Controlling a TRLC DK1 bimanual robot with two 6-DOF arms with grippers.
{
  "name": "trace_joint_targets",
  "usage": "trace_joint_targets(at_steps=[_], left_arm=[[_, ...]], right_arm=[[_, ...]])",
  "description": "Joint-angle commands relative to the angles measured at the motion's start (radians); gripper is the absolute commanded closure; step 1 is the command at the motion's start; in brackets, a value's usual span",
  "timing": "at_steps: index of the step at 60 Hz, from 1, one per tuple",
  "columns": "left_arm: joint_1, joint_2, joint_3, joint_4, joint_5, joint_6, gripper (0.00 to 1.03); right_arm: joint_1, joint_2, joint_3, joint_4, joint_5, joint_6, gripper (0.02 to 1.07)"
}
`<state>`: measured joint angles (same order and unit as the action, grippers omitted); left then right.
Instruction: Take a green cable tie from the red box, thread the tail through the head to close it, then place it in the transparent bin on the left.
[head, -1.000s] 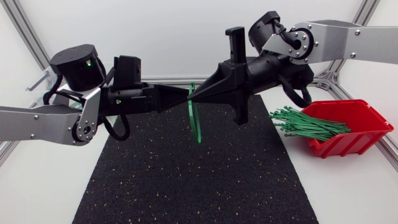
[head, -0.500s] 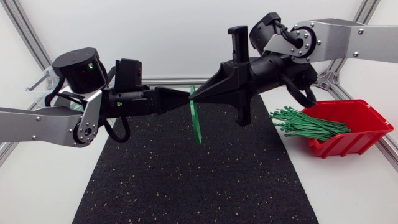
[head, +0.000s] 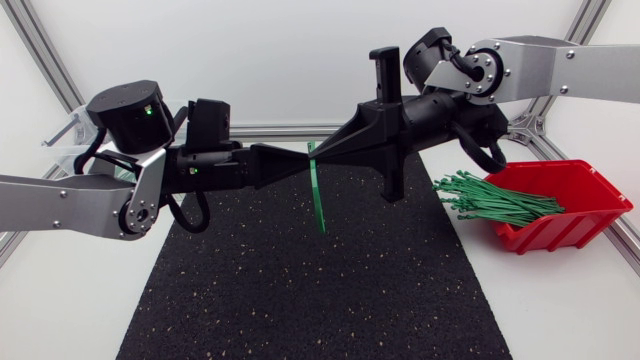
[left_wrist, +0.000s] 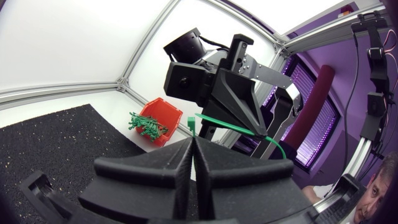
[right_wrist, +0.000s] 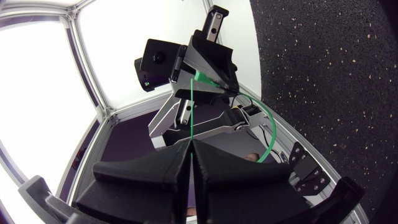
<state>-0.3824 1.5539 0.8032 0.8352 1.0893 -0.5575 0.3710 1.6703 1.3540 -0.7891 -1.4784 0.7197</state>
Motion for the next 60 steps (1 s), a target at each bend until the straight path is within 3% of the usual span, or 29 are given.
trace_joint_targets(at_steps=[1,60], left_arm=[[-0.009,0.009,-0.019,0.008,-0.005,-0.027,1.00],[-0.009,0.002,-0.016,0.010,-0.020,-0.018,1.00]], right_arm=[[-0.004,0.017,0.011,-0.009,-0.013,-0.016,1.01],[0.005,0.017,-0.001,0.011,-0.017,-0.017,1.01]])
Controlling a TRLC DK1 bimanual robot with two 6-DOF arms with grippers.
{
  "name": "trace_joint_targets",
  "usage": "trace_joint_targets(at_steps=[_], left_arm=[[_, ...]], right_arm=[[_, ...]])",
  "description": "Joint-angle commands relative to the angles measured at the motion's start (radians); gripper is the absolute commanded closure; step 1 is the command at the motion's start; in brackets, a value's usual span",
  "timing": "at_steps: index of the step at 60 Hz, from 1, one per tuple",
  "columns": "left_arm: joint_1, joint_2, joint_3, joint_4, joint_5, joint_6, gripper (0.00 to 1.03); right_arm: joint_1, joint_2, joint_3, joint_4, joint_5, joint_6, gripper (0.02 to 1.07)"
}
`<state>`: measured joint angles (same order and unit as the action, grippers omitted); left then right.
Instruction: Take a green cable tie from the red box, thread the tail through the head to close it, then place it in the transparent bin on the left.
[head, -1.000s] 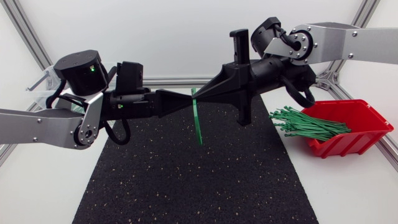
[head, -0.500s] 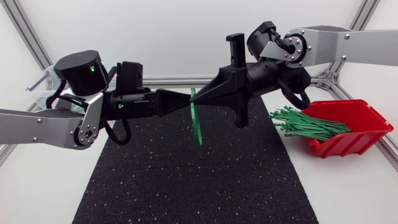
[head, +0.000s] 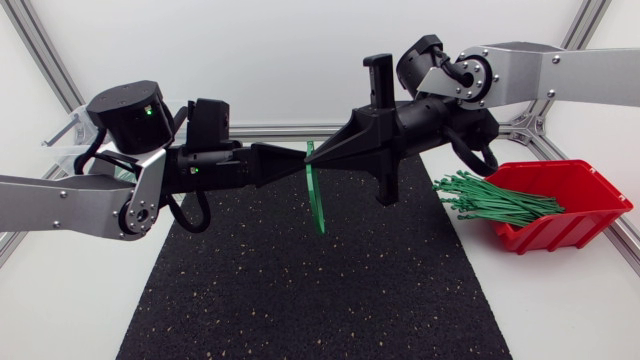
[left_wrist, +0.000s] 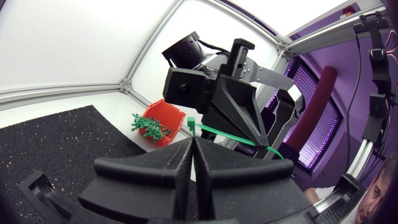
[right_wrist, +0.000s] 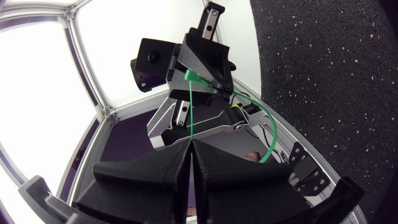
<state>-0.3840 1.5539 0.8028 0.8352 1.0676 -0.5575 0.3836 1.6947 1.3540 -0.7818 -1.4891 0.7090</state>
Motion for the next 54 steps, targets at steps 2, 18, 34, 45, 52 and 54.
trace_joint_targets(at_steps=[2,18,34,45,52,54], left_arm=[[-0.007,-0.002,-0.017,0.008,0.002,-0.018,1.00],[-0.006,-0.034,-0.033,0.010,0.002,-0.015,1.00],[-0.019,-0.043,-0.037,0.010,0.000,-0.015,1.00],[-0.026,-0.054,-0.043,0.010,-0.003,-0.005,1.00],[-0.032,-0.080,-0.059,0.010,-0.008,0.004,1.00],[-0.038,-0.086,-0.063,0.010,-0.011,0.007,1.00]], right_arm=[[-0.009,-0.007,-0.003,0.004,-0.007,-0.006,1.01],[-0.038,-0.013,-0.006,0.009,-0.007,-0.006,1.01],[-0.026,-0.009,-0.006,0.009,-0.007,-0.005,1.01],[-0.005,0.003,-0.001,0.006,-0.007,-0.005,1.01],[-0.008,0.010,-0.001,0.006,-0.005,-0.005,1.01],[-0.008,0.010,-0.001,0.006,-0.005,-0.005,1.01]])
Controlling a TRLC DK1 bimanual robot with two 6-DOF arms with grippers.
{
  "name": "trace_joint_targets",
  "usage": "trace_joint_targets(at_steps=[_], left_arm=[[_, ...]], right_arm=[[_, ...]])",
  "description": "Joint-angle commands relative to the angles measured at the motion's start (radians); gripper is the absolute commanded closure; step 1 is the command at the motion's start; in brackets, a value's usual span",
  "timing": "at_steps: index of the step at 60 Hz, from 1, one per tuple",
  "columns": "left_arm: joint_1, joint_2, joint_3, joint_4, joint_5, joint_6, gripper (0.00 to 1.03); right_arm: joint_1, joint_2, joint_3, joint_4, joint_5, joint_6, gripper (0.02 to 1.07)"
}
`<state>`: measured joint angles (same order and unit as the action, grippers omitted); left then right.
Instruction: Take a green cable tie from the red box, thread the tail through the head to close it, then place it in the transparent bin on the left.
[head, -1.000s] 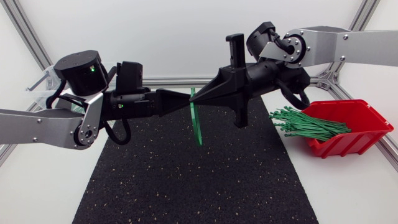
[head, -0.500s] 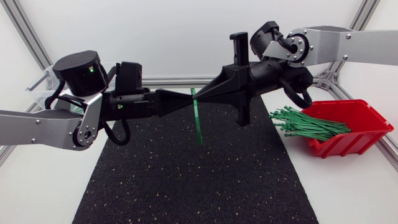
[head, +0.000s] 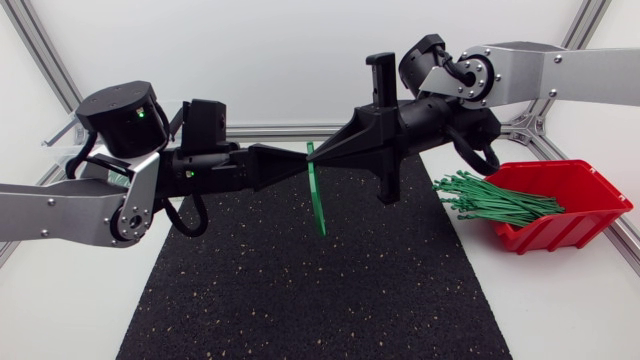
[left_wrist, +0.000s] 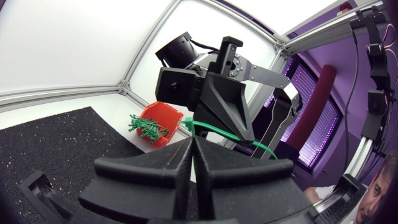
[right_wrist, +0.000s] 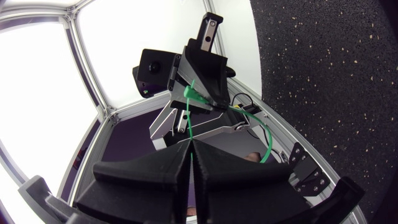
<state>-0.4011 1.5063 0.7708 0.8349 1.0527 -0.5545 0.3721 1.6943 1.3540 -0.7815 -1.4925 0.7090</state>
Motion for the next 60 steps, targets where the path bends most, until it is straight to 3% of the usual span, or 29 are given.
trace_joint_targets(at_steps=[1,34,51,52,57,58,60], left_arm=[[-0.024,-0.041,-0.034,0.010,0.003,0.004,1.00],[-0.062,-0.172,-0.084,0.006,-0.016,0.016,1.00],[-0.050,-0.098,-0.061,0.003,-0.022,0.033,1.00],[-0.047,-0.093,-0.059,0.003,-0.022,0.033,1.00],[-0.031,-0.070,-0.047,0.003,-0.020,0.033,1.00],[-0.031,-0.069,-0.047,0.003,-0.020,0.033,1.00],[-0.028,-0.058,-0.042,0.004,-0.020,0.033,1.00]], right_arm=[[0.004,0.010,-0.001,0.005,-0.002,-0.005,1.01],[0.004,0.018,0.002,0.002,0.005,-0.005,1.01],[0.016,0.007,0.008,0.008,0.005,-0.005,1.00],[0.018,0.004,0.008,0.008,0.005,-0.005,0.97],[0.027,-0.007,0.010,0.014,0.005,-0.003,0.55],[0.028,-0.007,0.010,0.016,0.005,-0.003,0.50],[0.028,-0.010,0.010,0.018,0.005,-0.003,0.49]])
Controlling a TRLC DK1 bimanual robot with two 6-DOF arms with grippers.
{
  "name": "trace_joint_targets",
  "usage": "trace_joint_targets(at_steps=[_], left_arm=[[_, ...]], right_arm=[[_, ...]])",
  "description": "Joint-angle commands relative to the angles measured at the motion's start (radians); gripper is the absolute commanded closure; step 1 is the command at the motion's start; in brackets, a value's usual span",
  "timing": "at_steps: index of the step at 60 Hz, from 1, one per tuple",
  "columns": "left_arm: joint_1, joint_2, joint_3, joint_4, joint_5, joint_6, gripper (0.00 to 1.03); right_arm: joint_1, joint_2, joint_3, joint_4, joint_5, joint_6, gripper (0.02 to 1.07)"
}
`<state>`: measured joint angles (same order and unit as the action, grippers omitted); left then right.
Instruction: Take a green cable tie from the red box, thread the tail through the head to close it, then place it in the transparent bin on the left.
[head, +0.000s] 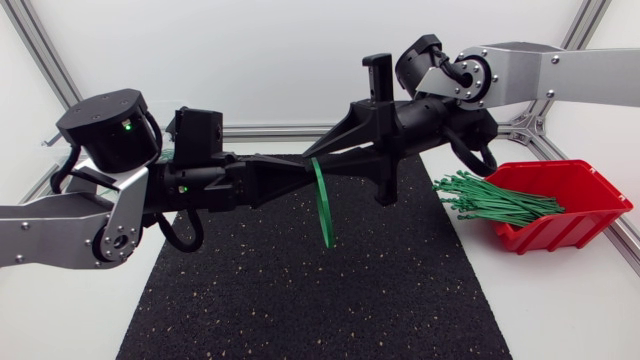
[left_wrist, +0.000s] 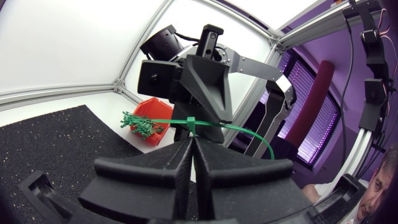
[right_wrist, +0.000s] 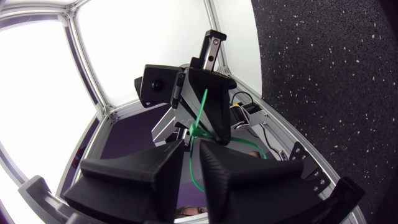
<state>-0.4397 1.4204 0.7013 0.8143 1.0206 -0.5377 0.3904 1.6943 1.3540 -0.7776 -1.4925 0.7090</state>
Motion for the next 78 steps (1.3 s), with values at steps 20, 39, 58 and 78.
trace_joint_targets(at_steps=[20,39,58,78], left_arm=[[0.050,0.054,0.043,0.026,0.012,0.022,1.00],[0.015,0.034,0.023,0.026,0.019,0.024,1.00],[-0.021,0.011,0.010,0.028,0.021,0.025,1.00],[-0.031,-0.008,0.003,0.028,0.024,0.031,1.00]], right_arm=[[-0.041,-0.019,-0.004,0.017,0.006,-0.003,0.49],[-0.097,-0.004,-0.007,0.024,0.017,-0.003,0.49],[-0.054,0.034,0.007,0.029,0.037,0.001,0.54],[-0.031,0.042,0.010,0.029,0.048,0.001,0.63]])
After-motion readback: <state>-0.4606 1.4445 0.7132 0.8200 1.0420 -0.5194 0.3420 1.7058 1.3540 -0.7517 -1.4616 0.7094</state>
